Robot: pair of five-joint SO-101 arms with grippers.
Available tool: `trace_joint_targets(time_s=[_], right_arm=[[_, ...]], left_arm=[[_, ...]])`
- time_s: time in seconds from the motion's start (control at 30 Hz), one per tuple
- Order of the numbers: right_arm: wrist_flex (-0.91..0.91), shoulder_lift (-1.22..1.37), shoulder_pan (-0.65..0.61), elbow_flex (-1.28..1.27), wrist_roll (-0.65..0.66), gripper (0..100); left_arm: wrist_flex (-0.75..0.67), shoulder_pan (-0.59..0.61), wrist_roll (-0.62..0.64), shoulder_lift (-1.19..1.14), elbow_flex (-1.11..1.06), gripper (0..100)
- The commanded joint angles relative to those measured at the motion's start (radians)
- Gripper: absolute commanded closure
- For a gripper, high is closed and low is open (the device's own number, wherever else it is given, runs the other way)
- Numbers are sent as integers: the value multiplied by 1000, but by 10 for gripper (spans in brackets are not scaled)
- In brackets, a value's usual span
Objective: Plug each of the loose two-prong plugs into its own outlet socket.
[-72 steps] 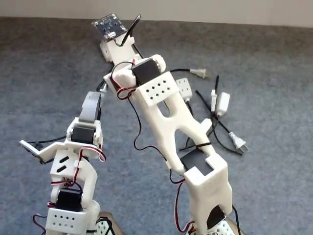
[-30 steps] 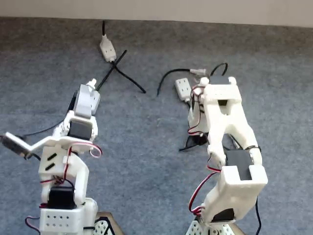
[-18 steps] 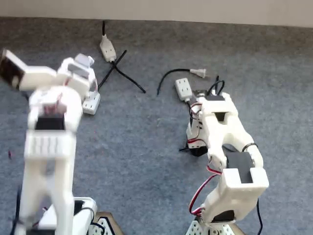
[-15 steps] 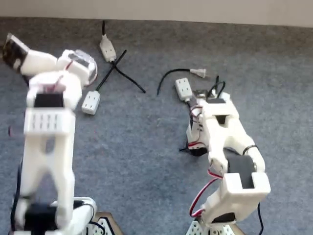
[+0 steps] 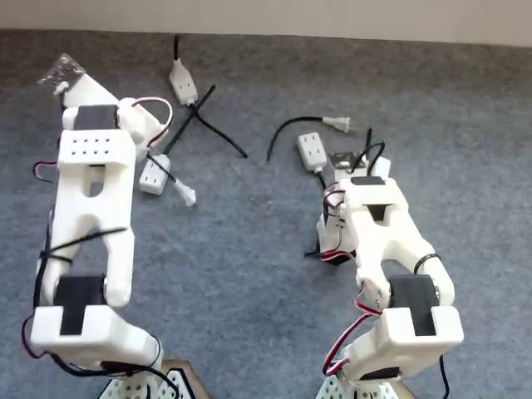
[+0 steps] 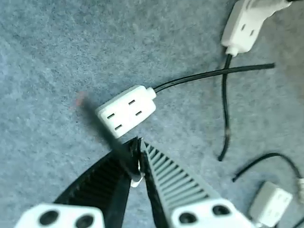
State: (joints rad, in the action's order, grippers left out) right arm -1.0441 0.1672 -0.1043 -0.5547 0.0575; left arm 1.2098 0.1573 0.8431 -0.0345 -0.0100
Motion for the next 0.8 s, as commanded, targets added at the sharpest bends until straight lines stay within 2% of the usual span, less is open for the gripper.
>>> trace_joint_targets(time_s=[0.0, 0.17, 0.33, 0.43, 0.6, 0.77], right_arm=[[71, 1, -4, 5, -9, 991], [73, 2, -4, 5, -9, 991], [73, 4, -16, 7, -9, 991], [73, 4, -24, 4, -9, 991], [73, 4, -24, 4, -9, 991], [73, 4, -24, 2, -9, 991]], left_arm=[[-49, -4, -98, -58, 41, 993], [-71, -7, -250, -64, 42, 993], [-66, -61, -446, -59, 28, 989], [-8, -101, -555, -85, 36, 989], [83, -176, -634, -102, 30, 972], [195, -236, -643, -104, 30, 847]])
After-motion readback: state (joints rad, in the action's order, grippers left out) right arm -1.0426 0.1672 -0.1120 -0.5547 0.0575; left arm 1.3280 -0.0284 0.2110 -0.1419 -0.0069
